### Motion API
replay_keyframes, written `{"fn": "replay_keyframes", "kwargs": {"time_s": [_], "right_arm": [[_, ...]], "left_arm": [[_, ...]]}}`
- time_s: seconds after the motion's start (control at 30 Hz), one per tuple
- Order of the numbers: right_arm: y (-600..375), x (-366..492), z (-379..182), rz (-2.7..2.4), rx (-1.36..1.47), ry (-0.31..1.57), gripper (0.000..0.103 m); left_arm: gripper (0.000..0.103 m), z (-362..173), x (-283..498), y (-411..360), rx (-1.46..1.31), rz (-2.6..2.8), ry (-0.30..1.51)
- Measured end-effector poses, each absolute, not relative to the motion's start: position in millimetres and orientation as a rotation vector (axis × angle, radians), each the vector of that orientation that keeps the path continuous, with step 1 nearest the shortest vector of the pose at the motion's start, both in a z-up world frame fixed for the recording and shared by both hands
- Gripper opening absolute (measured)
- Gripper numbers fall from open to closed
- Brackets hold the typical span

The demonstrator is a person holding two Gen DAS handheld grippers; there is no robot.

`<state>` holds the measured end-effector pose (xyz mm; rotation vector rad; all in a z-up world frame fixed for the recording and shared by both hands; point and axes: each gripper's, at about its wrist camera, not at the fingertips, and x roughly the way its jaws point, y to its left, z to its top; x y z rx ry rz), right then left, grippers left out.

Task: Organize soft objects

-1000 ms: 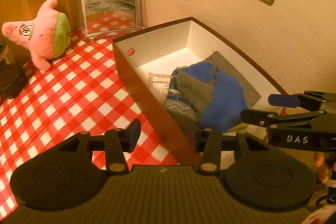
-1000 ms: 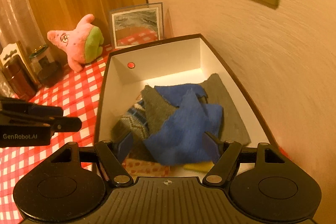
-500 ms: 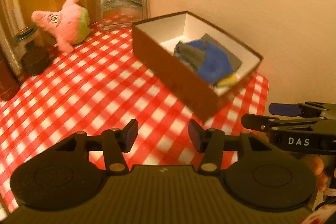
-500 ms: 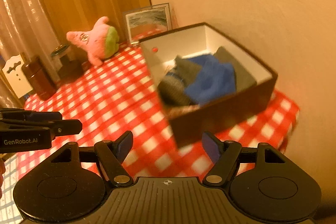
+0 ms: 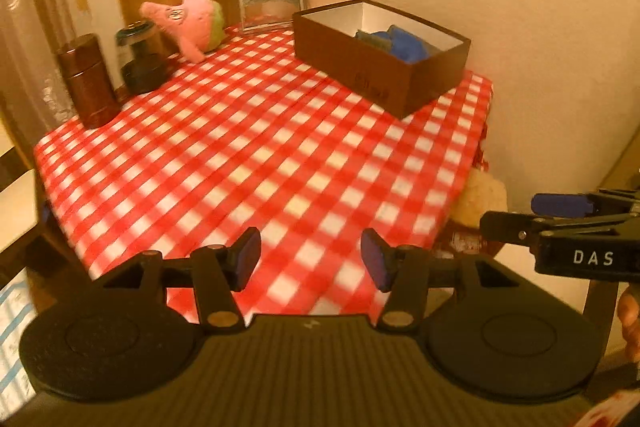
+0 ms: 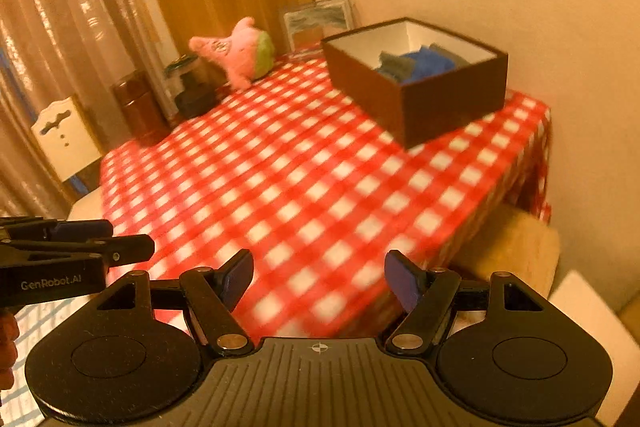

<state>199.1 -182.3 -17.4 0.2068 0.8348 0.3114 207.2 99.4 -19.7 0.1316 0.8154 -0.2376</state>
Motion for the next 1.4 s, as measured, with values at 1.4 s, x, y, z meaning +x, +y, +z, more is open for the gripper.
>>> {"fn": "replay_keyframes", "kwargs": {"time_s": [1.4], "right_arm": [[-292, 0, 24, 0.584, 0.073, 0.823, 0.072]], "left_arm": [[0.061, 16, -48, -11, -0.001, -0.013, 0.786]]}}
